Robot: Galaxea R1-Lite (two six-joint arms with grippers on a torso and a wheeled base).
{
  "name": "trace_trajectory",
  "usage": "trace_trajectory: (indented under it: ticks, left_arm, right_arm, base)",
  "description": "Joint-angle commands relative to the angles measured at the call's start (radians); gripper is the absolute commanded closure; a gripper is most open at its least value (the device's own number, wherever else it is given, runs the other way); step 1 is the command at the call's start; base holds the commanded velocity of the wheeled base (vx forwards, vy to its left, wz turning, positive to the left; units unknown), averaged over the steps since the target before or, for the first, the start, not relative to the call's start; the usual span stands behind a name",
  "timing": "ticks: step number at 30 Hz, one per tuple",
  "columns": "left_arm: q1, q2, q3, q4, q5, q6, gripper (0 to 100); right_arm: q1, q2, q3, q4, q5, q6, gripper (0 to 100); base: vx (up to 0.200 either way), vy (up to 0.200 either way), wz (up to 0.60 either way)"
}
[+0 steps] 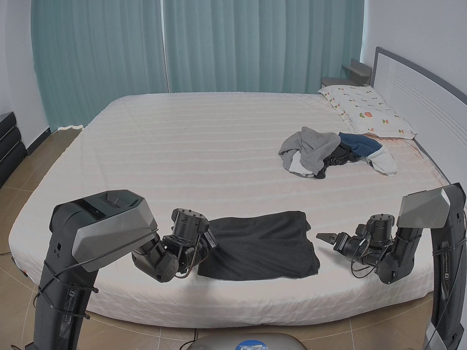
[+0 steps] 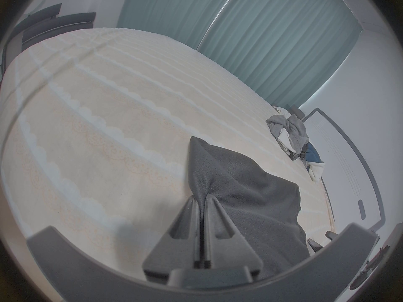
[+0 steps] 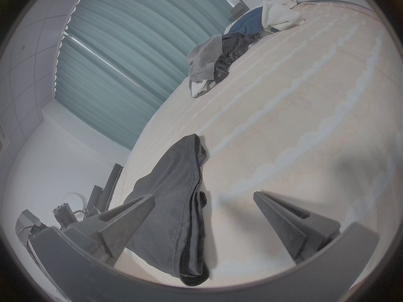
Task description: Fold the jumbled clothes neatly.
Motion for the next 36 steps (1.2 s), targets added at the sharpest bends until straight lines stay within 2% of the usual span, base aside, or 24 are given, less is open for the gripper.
trace_trajectory:
  ticks: [1,36]
  left_arm:
    - [0.0,-0.004,0.002,0.0,0.0,0.0,100]
    - [0.003,-0.014,0.023,0.005,0.0,-0.011,100]
  right_arm:
    - [0.0,0.0,0.0,-0.001,0.0,0.0,0]
    - [0.002,0.0,0.0,-0.001,0.0,0.0,0]
  base:
    - [0.0,0.2,0.0]
    - [0.0,0.2,0.0]
